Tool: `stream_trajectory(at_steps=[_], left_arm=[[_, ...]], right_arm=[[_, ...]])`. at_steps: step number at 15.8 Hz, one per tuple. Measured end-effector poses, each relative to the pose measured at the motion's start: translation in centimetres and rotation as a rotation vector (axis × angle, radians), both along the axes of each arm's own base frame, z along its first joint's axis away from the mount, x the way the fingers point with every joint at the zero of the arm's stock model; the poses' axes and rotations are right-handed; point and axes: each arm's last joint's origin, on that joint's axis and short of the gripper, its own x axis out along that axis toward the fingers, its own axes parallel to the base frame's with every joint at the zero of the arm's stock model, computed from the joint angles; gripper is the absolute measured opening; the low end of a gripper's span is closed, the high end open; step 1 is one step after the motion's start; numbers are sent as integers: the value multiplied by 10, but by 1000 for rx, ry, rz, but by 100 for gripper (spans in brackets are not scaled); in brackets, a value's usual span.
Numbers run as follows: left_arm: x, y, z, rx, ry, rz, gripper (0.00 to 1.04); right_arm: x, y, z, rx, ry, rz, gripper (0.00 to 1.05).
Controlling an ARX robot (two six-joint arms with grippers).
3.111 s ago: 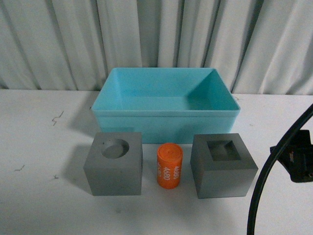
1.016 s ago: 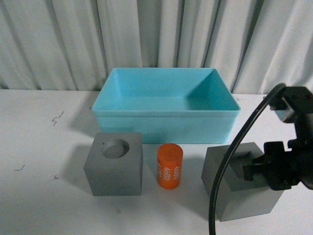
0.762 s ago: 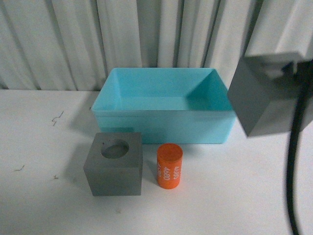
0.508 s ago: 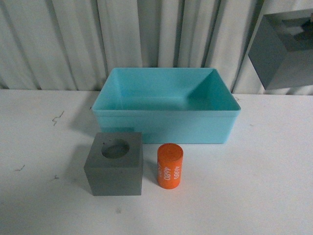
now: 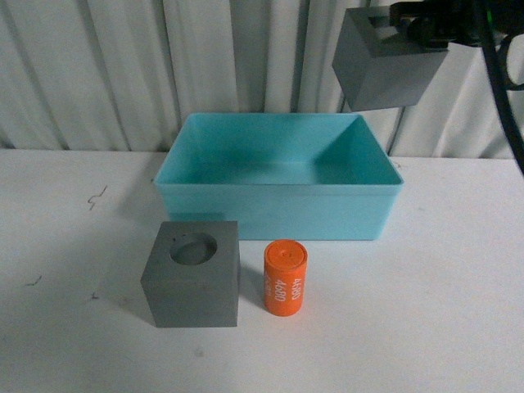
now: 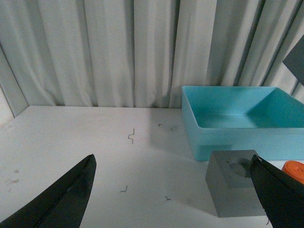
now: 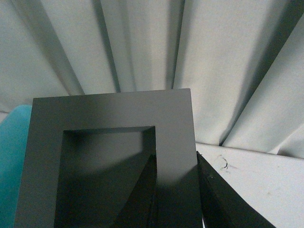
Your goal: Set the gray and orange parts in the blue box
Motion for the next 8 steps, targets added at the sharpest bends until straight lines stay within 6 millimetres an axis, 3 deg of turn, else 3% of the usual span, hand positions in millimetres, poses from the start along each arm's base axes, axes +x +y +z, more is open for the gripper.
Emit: stream_trajectory(at_steps=[1,4,8], left_arm=[[0,0,0,0,0,0,98],[0,0,0,0,0,0,98],[0,0,0,0,0,0,98]], right_arm=[[14,7,-24,14,31,-14,19],[31,15,-57,45,89,-61,18],[46,30,-52,114,54,-90,18]])
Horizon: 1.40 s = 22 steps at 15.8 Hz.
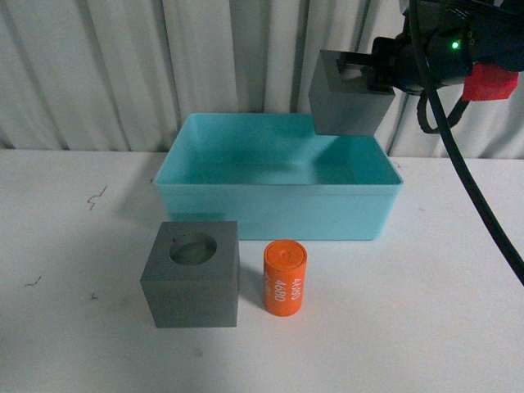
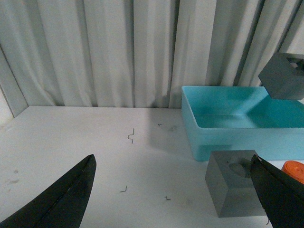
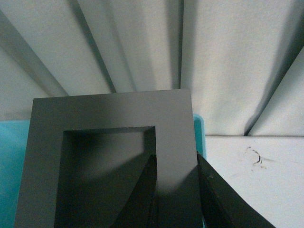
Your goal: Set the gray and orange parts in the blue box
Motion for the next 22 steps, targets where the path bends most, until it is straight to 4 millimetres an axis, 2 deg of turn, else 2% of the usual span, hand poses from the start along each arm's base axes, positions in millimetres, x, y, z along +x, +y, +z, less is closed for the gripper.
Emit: stream_trajectory(at_steps=[3,11,16,18,22], left_arm=[[0,0,0,0,0,0,98],[0,0,0,0,0,0,98],[0,0,0,0,0,0,98],[0,0,0,0,0,0,98],[0,0,0,0,0,0,98]], right_arm=[[1,9,-14,14,37,4,18],[1,9,-15,58,49,-30,18],[1,9,-27,89,100,-52,18],[2,9,-27,94,94,-53,36],[-6,6,-25,89,52,-86,86]])
